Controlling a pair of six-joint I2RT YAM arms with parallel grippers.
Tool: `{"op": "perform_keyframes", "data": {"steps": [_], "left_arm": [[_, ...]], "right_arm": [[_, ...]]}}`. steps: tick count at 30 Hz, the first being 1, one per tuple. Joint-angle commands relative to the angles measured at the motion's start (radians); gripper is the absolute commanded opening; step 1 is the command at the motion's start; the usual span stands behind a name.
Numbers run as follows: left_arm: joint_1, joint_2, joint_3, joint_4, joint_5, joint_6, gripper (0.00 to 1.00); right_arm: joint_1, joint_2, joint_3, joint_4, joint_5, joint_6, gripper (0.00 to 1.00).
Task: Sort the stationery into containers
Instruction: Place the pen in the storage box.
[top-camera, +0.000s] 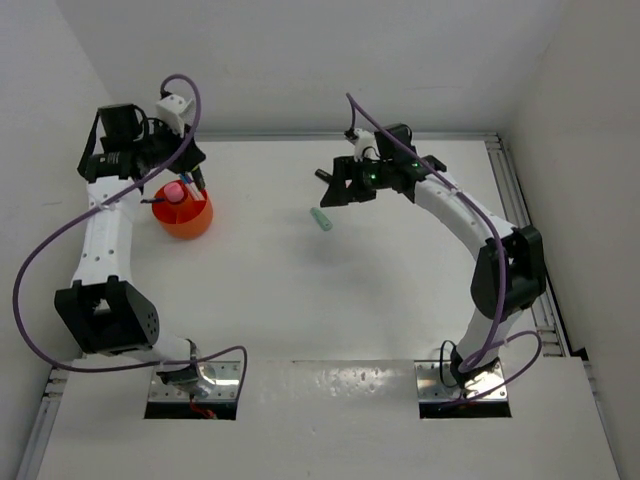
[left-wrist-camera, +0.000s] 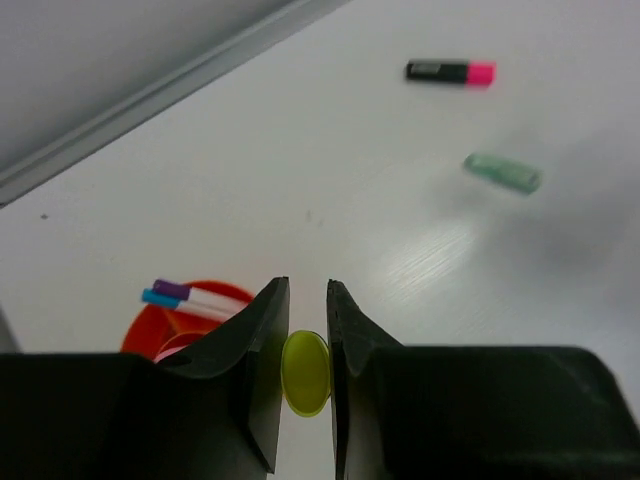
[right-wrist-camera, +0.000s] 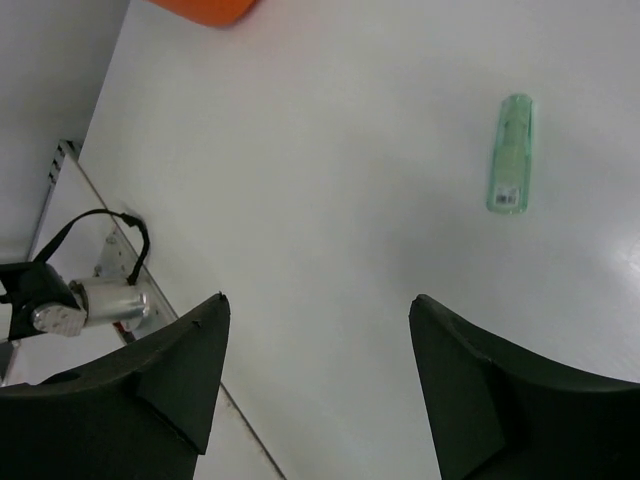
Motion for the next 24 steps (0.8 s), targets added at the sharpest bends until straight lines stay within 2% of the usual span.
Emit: {"op": "perform_keyframes", "data": {"steps": [1,6,18,20,21,24], "left_arm": [[0.011,0.078,-0.004,-0.174,-0.135,0.409,0.0],[0.019,0.16,-0.009,-0.187,-0.175,0.52,0.0],[0.025,0.213,-0.07,-0.059,-0.212,0.569,0.0],[0.024,0.22,-0.07,-0.064,-0.21,0.579,0.07],[0.024,0.221,-0.07,-0.067,-0.212,0.577,0.17],[0.028,0.217,-0.069,-0.081,-0.207,0.582,0.35]], "right_arm": [[-0.002,-0.041,-0.038,0.081,-0.08,0.065,0.71],[-0.012,-0.038,-0.049,0.089,-0.077,0.067,0.7],[-0.033,0.002,-0.04,0.089,-0.084,0.048,0.7],[-0.033,0.005,-0.035,0.086,-0.083,0.044,0.7],[-0.033,0.01,-0.034,0.084,-0.078,0.034,0.7],[-0.036,0.019,0.0,0.069,-0.046,-0.001,0.7]]}}
